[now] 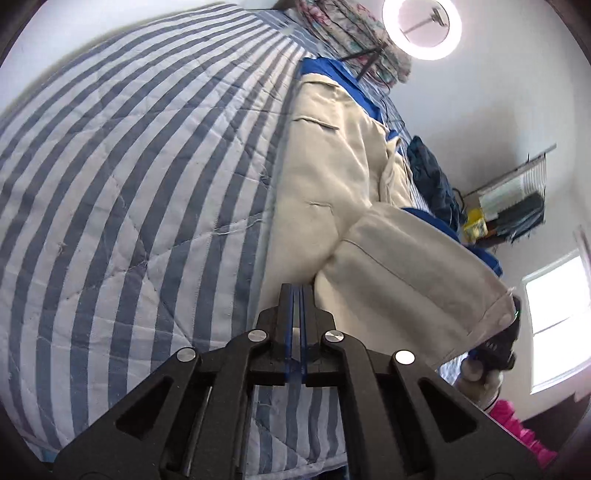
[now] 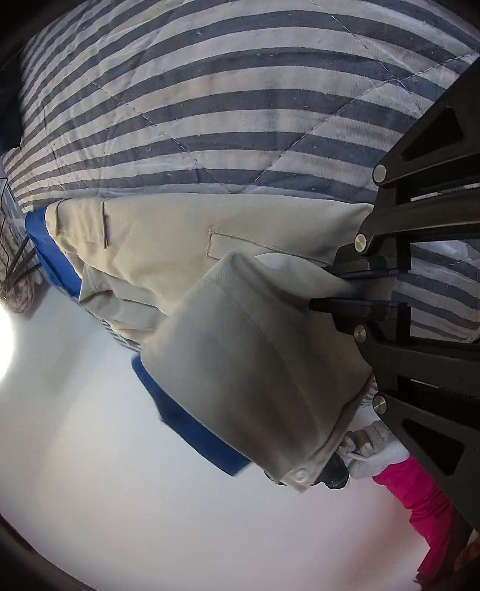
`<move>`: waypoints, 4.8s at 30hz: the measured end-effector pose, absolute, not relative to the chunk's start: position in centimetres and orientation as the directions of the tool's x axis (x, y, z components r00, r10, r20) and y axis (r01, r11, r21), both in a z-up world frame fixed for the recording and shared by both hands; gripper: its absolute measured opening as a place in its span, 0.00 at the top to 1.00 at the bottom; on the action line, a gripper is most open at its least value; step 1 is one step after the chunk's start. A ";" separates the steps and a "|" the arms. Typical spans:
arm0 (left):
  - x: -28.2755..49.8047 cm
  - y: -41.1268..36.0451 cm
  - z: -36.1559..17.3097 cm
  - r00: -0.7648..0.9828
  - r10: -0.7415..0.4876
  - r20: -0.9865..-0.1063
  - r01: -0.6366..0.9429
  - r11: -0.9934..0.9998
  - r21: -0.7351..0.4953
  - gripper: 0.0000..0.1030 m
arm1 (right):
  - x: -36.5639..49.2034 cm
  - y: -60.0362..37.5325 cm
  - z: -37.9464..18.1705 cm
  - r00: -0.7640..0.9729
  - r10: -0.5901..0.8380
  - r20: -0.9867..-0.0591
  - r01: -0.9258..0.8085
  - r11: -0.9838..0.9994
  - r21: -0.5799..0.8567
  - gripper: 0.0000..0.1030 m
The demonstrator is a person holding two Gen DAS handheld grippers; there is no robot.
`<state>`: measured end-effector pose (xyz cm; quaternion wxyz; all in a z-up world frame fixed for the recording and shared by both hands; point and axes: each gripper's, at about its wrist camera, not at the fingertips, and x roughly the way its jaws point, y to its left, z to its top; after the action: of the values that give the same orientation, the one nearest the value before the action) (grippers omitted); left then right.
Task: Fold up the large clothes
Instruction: 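Lay the folded hem down over the jacket back with both grippers, then open both grippers and withdraw from the folded hem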
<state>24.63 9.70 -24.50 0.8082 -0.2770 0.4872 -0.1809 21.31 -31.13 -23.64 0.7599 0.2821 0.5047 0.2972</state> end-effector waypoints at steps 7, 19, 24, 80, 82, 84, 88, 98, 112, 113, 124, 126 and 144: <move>25.3 7.1 -22.6 0.428 -0.591 -0.683 0.171 0.796 -0.581 0.61 | 21.6 -30.5 -22.1 0.319 0.714 -0.624 -0.225 0.696 0.682 0.71; 26.4 4.3 -24.7 0.287 -0.674 -0.681 0.208 0.738 -0.642 0.78 | 22.5 -29.1 -23.1 0.313 0.715 -0.625 -0.252 0.697 0.671 0.69; 27.0 4.7 -24.9 0.290 -0.688 -0.666 0.203 0.724 -0.659 0.80 | 22.3 -29.2 -23.3 0.312 0.718 -0.622 -0.271 0.695 0.666 0.77; 30.4 1.0 -21.8 0.557 -0.268 -0.786 0.187 0.963 -0.196 0.86 | 24.9 -22.8 -19.3 0.530 0.329 -0.781 -0.365 0.920 0.139 0.77; 31.7 1.0 -23.0 0.523 -0.269 -0.809 0.185 0.962 -0.201 0.84 | 25.9 -23.0 -20.2 0.516 0.327 -0.792 -0.355 0.923 0.150 0.79; 32.2 1.0 -24.0 0.519 -0.274 -0.810 0.193 0.960 -0.201 0.82 | 26.7 -22.7 -21.4 0.473 0.321 -0.821 -0.367 0.918 0.148 0.80; 32.6 1.3 -24.2 0.515 -0.286 -0.808 0.198 0.957 -0.213 0.82 | 27.3 -22.4 -22.2 0.440 0.316 -0.841 -0.355 0.921 0.161 0.80; 28.7 4.1 -14.7 0.626 -0.327 -0.708 0.201 0.945 -0.259 0.82 | 23.9 -22.9 -14.1 0.562 0.292 -0.774 -0.288 0.946 0.147 0.73; 21.4 5.6 -0.9 0.717 -0.381 -0.584 0.262 0.923 -0.280 0.74 | 17.3 -23.7 0.1 0.737 0.240 -0.632 -0.258 0.964 0.066 0.56; 21.1 5.8 -0.1 0.719 -0.385 -0.578 0.263 0.921 -0.287 0.69 | 17.0 -23.7 0.9 0.743 0.240 -0.625 -0.261 0.963 0.059 0.54; 20.9 6.6 6.2 0.752 -0.397 -0.527 0.298 0.917 -0.265 0.69 | 16.1 -23.5 6.5 0.788 0.227 -0.573 -0.260 0.965 0.025 0.47; 21.6 6.4 6.8 0.748 -0.402 -0.529 0.313 0.915 -0.254 0.69 | 16.6 -23.5 7.1 0.784 0.221 -0.580 -0.259 0.966 0.018 0.48; 38.3 4.7 5.4 0.644 -0.437 -0.629 0.310 0.900 -0.307 0.69 | 31.6 -30.5 4.8 0.705 0.265 -0.658 -0.237 0.962 0.134 0.47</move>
<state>38.26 4.70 5.35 0.9025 -0.0858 0.3679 -0.2069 31.60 -30.47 4.75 0.9231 0.0199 0.3593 0.1358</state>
